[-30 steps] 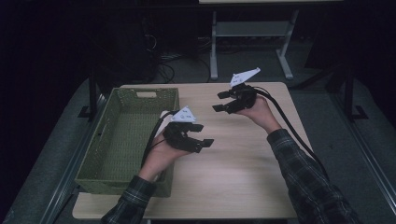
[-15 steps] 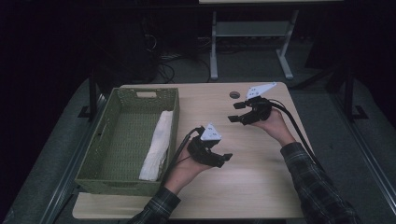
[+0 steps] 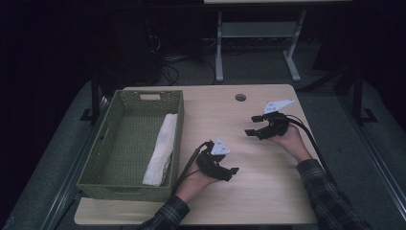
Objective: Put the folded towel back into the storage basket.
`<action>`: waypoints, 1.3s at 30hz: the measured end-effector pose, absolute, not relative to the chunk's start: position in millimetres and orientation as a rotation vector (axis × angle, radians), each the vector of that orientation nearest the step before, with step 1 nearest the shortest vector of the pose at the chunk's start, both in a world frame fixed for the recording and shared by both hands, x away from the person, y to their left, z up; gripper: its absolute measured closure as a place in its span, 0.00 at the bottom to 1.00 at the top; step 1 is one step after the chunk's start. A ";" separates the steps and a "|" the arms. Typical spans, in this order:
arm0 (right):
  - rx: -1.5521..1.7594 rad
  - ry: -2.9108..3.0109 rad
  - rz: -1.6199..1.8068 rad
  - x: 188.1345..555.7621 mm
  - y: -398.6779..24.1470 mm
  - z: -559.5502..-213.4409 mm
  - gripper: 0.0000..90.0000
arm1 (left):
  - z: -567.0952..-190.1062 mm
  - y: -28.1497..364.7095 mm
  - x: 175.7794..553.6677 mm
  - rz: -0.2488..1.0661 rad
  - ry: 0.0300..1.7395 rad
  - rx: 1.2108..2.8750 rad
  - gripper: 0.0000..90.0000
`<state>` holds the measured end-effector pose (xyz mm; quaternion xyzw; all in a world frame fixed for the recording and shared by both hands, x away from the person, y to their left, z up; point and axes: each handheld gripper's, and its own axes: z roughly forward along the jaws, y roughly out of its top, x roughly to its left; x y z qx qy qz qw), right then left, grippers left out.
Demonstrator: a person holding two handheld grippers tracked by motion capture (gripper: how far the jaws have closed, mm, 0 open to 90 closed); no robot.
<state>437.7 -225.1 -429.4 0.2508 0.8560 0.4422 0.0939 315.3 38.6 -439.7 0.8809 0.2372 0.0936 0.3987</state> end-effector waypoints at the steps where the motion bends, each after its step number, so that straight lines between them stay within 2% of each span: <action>1: 0.753 2.538 1.305 435.8 -227.2 -432.3 0.30 | -441.7 38.5 315.2 0.239 0.602 2.231 0.27; 20: 0.977 2.473 1.189 401.5 -266.0 -473.4 0.26 | -475.1 24.3 310.4 0.235 0.577 2.315 0.18; 30: 1.024 2.458 1.117 394.3 -280.0 -482.6 0.24 | -479.1 27.8 311.7 0.238 0.566 2.277 0.16; 36: 1.024 2.455 1.084 391.1 -282.3 -482.7 0.20 | -479.1 27.8 311.7 0.238 0.564 2.278 0.16; 39: 1.019 2.462 1.075 392.3 -281.9 -483.4 0.15 | -479.2 27.7 311.6 0.237 0.565 2.278 0.16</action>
